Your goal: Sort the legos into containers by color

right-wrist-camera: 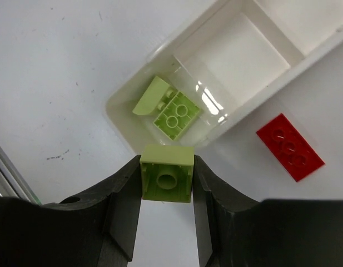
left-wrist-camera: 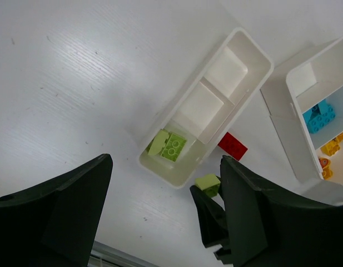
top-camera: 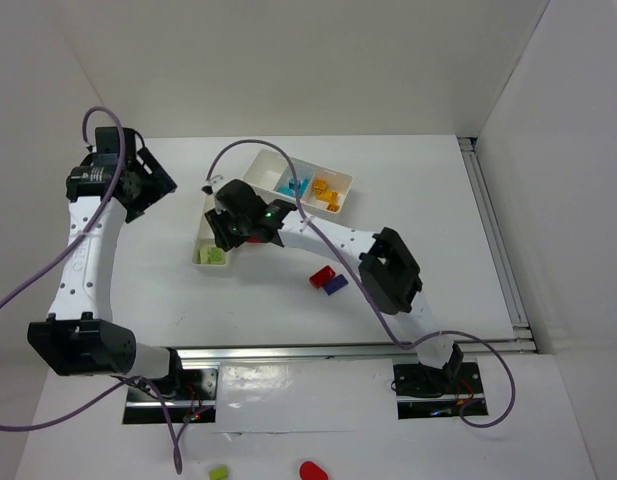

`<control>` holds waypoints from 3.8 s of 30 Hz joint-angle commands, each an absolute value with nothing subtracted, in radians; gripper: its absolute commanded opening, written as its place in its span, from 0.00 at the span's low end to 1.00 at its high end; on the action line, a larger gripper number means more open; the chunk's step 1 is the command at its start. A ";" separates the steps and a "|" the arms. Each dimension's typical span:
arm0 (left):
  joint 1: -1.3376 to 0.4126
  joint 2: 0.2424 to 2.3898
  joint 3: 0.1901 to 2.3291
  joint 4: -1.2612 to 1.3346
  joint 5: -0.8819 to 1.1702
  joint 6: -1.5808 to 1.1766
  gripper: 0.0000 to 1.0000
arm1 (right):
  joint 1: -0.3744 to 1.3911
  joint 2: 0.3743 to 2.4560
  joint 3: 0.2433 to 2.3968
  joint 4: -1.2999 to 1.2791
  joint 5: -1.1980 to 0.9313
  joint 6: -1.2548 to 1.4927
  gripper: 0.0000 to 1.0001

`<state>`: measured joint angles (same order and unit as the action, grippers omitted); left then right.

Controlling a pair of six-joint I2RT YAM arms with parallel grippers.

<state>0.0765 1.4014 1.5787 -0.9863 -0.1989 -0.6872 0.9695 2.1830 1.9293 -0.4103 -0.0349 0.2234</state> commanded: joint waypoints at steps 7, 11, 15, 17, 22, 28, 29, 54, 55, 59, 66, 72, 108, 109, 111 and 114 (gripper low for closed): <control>0.118 1.341 1.617 -1.008 -0.207 -0.695 0.88 | 1.015 2.327 2.115 -0.367 -0.025 0.169 0.47; 0.129 1.341 1.608 -1.008 -0.184 -0.684 0.88 | 1.015 2.373 2.203 -0.413 -0.015 0.169 0.78; 0.138 1.341 1.597 -1.008 -0.184 -0.675 0.88 | 1.015 2.280 2.099 -0.376 0.050 0.169 0.80; 0.138 1.341 1.588 -0.999 -0.184 -0.675 0.88 | 1.015 2.157 1.999 -0.327 0.147 0.187 0.77; 0.138 1.341 1.568 -0.979 -0.144 -0.666 0.88 | 0.901 1.901 1.610 -0.353 0.345 0.337 0.69; 0.129 1.361 1.537 -0.942 -0.080 -0.653 0.88 | 0.677 1.668 1.246 -0.589 0.499 0.721 0.72; 0.129 1.361 1.537 -0.933 -0.080 -0.653 0.88 | 0.632 1.628 1.211 -0.589 0.499 0.762 0.72; 0.110 1.402 1.509 -0.914 -0.029 -0.624 0.87 | 0.316 1.781 1.154 -0.580 0.367 0.907 0.81; 0.110 1.402 1.509 -0.914 -0.029 -0.624 0.87 | 0.316 1.790 1.154 -0.580 0.367 0.907 0.75; 0.110 1.402 1.519 -0.914 -0.029 -0.624 0.87 | 0.340 1.790 1.143 -0.571 0.396 0.888 0.48; 0.110 1.402 1.519 -0.914 -0.020 -0.624 0.87 | 0.474 1.746 1.242 -0.606 0.404 0.800 0.33; 0.110 1.402 1.519 -0.914 -0.020 -0.624 0.87 | 0.725 1.752 1.394 -0.393 0.198 0.537 0.34; 0.110 1.342 1.520 -0.923 -0.048 -0.624 0.88 | 0.993 2.151 1.891 -0.289 0.172 0.258 0.69; 0.110 1.342 1.520 -0.923 -0.034 -0.614 0.88 | 0.967 2.114 1.837 -0.267 0.181 0.296 0.69; 0.110 1.357 1.511 -0.901 -0.008 -0.577 0.88 | 0.933 2.011 1.743 -0.239 0.201 0.339 0.69; 0.072 1.387 1.511 -0.900 -0.008 -0.561 0.88 | 0.864 1.913 1.558 -0.229 0.201 0.408 0.69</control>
<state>0.1028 1.3739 1.5146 -0.9237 -0.0315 -0.6075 0.9348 2.0563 1.6516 -0.3126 0.1463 0.3206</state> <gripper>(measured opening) 0.876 0.693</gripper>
